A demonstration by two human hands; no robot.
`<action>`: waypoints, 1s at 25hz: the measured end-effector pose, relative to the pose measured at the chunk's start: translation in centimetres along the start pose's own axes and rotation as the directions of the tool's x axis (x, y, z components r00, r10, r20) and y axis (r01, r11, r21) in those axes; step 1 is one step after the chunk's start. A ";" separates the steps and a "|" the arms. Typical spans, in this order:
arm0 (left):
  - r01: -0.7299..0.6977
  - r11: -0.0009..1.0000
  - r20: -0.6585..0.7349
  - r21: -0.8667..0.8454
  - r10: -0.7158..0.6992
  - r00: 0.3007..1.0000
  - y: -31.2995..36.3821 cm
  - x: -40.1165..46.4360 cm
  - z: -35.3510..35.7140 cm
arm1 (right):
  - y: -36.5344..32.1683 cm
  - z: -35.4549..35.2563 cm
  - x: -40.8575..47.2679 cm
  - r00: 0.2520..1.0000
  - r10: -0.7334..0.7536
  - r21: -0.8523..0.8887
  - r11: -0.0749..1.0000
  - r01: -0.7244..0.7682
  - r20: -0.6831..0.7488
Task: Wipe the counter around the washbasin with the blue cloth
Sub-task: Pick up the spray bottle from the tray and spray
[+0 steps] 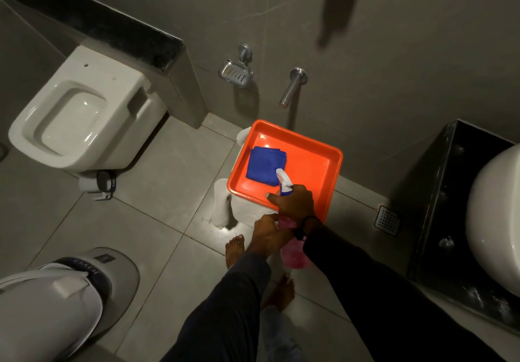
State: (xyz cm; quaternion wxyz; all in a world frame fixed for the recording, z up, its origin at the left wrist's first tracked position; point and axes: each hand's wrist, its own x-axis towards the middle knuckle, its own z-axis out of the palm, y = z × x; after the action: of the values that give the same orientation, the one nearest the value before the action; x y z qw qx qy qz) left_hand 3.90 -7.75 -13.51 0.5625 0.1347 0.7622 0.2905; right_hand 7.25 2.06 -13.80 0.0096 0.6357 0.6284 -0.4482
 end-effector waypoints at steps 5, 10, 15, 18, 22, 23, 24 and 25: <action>0.018 1.000 0.021 -0.025 -0.018 1.000 0.0 -0.1 0.2 | 0.1 -0.3 0.2 1.000 -0.020 -0.086 0.996 0.022 0.016; 0.029 0.999 0.044 -0.043 -0.027 0.999 -0.1 -0.2 0.4 | 0.2 -0.4 0.4 0.998 -0.001 -0.072 0.997 0.005 0.059; 0.030 0.999 0.007 -0.031 -0.029 1.000 0.3 -0.8 0.9 | 0.5 -1.3 -0.2 0.997 -0.027 -0.001 1.000 0.027 0.068; 0.014 1.000 -0.036 0.007 -0.014 0.999 1.9 -1.5 0.9 | 0.1 -3.0 -1.0 0.999 -0.032 0.047 0.998 0.030 0.039; -0.088 0.989 -0.038 0.121 0.093 0.995 6.2 -2.6 0.7 | -1.5 -7.2 -1.9 0.999 -0.023 0.038 0.999 0.025 -0.039; -0.131 0.979 -0.045 0.154 0.139 0.989 7.3 -2.6 0.6 | -2.0 -8.2 -2.1 0.996 -0.044 0.034 0.998 0.047 -0.074; -0.179 0.966 -0.046 0.186 0.190 0.981 8.4 -2.6 0.6 | -2.3 -9.3 -2.2 0.992 -0.069 0.027 0.997 0.072 -0.109; -0.218 0.952 -0.044 0.216 0.233 0.972 9.4 -2.5 0.7 | -2.6 -10.2 -2.3 0.986 -0.095 0.010 0.995 0.097 -0.136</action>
State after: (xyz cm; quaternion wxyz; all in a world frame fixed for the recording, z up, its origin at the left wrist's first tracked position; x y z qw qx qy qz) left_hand 4.23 -1.44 -6.10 0.4819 0.2693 0.7870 0.2754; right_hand 11.33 6.63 -4.93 -0.0599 0.6337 0.6538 -0.4093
